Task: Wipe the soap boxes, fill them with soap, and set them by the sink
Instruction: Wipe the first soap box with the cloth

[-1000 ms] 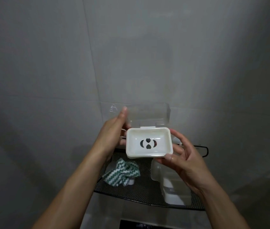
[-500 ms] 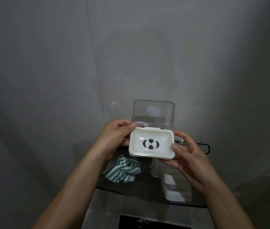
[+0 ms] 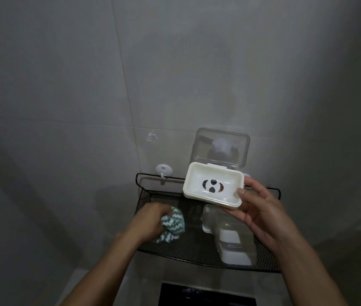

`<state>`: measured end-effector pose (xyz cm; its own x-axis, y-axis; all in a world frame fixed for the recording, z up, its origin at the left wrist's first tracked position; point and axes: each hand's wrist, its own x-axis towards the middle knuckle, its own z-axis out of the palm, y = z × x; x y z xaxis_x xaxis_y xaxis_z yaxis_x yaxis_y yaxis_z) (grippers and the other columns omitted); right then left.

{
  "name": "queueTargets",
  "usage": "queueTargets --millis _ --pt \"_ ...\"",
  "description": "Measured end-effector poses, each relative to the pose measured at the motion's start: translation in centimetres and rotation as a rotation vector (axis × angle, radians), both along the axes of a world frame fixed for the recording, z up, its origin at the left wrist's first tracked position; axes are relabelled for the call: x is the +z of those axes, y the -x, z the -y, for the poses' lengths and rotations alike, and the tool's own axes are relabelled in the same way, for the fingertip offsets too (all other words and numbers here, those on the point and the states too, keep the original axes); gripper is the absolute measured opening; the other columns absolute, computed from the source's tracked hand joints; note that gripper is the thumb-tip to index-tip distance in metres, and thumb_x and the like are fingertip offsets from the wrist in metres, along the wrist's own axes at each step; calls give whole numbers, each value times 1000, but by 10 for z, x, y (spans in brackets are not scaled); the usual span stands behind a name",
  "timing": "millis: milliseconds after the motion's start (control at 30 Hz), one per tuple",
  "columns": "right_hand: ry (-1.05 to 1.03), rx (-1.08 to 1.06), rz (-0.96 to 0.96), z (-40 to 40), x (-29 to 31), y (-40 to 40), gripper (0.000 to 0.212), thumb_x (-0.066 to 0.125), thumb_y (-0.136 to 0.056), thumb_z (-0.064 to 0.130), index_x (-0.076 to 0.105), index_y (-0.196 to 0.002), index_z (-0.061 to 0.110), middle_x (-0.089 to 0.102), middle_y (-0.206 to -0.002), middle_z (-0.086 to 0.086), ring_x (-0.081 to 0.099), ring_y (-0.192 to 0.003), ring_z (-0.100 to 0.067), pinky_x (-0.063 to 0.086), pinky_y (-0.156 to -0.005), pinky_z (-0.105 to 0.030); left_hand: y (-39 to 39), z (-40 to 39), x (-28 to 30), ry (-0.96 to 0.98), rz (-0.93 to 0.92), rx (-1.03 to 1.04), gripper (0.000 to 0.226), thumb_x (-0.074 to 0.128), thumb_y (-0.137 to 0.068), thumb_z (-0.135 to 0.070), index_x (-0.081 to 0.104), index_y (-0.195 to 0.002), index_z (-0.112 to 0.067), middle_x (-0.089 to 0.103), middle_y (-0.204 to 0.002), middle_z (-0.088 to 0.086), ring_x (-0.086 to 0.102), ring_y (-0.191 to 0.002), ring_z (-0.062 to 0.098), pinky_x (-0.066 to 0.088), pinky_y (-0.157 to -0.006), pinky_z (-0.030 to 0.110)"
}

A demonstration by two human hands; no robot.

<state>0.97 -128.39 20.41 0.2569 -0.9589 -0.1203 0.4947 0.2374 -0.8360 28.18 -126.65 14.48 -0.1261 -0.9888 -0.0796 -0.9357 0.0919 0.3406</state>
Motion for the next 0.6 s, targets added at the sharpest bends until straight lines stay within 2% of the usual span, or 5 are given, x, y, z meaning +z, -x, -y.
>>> queueTargets --millis 133,367,433,533,600 --pt "-3 6 -9 1 -1 -1 39 67 -73 2 65 -111 10 72 -109 -23 74 -90 -36 62 -67 -41 -7 2 16 7 -317 190 17 63 -81 -3 63 -84 -20 67 -89 0 64 -88 19 43 -64 24" --pt "42 -4 -62 4 2 -9 42 68 -74 6 65 -116 14 73 -111 -21 74 -93 -34 61 -68 -38 -11 -1 104 281 -772 435 10 69 -72 -13 63 -79 -17 71 -80 8 70 -77 30 55 -70 41" --pt "56 5 -72 5 2 -13 44 65 -80 4 62 -123 13 72 -114 -20 73 -98 -35 61 -72 -39 -4 -4 127 391 -759 404 17 65 -65 -22 64 -82 -23 71 -78 0 69 -77 23 53 -70 36" --pt "78 20 -71 5 4 -22 41 60 -89 0 59 -128 13 73 -116 -18 72 -102 -33 62 -75 -38 18 -8 140 602 -494 317 19 66 -71 -19 66 -90 -23 68 -78 -6 63 -71 10 46 -63 23" --pt "97 22 -73 4 5 -30 40 59 -90 0 59 -128 13 73 -115 -17 73 -99 -31 62 -75 -37 39 -9 135 687 -297 231 24 67 -75 -10 69 -98 -15 66 -89 5 61 -80 23 46 -69 31"
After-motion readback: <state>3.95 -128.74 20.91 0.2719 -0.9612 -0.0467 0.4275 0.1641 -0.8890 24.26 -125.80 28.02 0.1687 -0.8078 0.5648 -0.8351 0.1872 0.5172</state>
